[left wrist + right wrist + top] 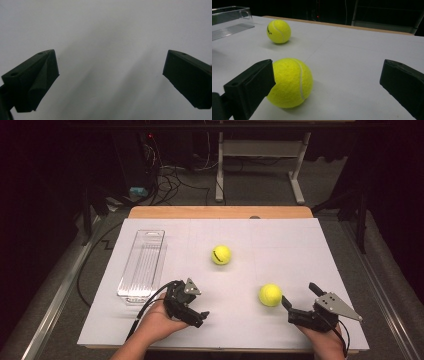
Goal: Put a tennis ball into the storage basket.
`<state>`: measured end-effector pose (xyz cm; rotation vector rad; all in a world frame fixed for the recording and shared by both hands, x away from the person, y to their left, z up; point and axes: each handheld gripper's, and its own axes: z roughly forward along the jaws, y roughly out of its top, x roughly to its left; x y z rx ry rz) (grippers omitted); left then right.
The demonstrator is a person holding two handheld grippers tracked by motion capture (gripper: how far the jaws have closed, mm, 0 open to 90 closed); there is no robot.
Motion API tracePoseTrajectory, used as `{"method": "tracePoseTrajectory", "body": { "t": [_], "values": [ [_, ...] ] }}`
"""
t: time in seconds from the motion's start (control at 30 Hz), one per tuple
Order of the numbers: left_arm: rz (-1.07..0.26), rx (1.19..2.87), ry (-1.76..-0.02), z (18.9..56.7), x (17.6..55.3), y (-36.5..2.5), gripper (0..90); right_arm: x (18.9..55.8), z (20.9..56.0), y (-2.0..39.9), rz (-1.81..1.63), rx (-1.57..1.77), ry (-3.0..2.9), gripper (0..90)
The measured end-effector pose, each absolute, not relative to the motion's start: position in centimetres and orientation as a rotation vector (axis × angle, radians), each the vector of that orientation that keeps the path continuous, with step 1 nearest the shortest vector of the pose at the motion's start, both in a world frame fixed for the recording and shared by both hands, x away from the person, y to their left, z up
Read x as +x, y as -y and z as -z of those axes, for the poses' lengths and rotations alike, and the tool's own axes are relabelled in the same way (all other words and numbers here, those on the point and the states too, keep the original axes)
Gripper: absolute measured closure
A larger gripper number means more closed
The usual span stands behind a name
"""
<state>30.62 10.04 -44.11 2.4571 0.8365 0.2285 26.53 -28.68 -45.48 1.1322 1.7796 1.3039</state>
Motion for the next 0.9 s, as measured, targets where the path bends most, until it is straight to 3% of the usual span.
{"method": "tracePoseTrajectory", "body": {
  "t": [0.9],
  "values": [
    [-0.021,2.817,-1.005,43.2,31.8,-10.4,0.4,26.4,45.3,28.7,-1.334,1.128,-1.790,0.0]
  ]
}}
